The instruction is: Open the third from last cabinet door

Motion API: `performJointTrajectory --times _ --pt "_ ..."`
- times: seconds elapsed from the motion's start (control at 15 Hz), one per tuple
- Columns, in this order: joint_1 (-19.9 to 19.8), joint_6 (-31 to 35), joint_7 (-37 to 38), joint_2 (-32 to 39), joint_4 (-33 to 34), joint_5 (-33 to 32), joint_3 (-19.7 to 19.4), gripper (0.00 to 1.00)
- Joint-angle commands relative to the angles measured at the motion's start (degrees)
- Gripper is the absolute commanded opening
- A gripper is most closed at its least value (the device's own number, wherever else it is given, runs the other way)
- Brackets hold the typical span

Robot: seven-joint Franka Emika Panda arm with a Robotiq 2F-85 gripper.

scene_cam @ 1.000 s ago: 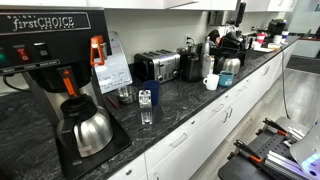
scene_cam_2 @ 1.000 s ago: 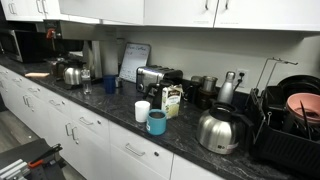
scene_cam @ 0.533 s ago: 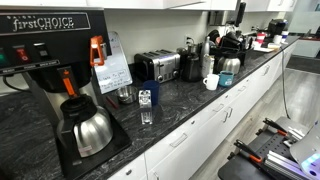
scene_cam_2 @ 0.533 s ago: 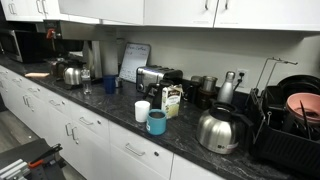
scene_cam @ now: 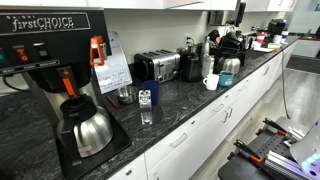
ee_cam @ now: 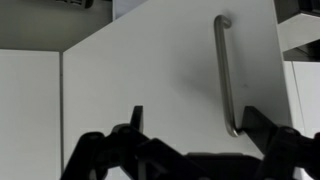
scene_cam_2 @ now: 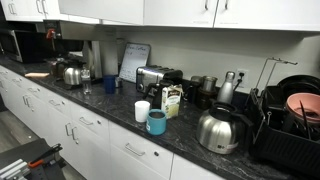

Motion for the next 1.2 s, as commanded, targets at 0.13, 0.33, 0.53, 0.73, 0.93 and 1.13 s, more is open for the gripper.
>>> performJointTrajectory --times 0.13,0.33,0.53,0.73,0.93,1.13 --pt "10.5 -6.1 -1.1 -3.8 2.3 4.7 -5.4 1.00" --pt "11.2 -13.5 -0.7 -7.9 2.4 5.0 -6.0 1.00" --pt "10.2 -18.9 -0.9 -10.7 3.0 5.0 -6.0 1.00" --pt "9.1 -18.1 -1.0 -12.1 2.1 5.4 -5.3 1.00" --pt "8.9 -18.5 -1.0 -12.7 2.1 5.4 -5.3 1.00" --pt "8.9 -18.5 -1.0 -12.6 2.1 5.4 -5.3 1.00"
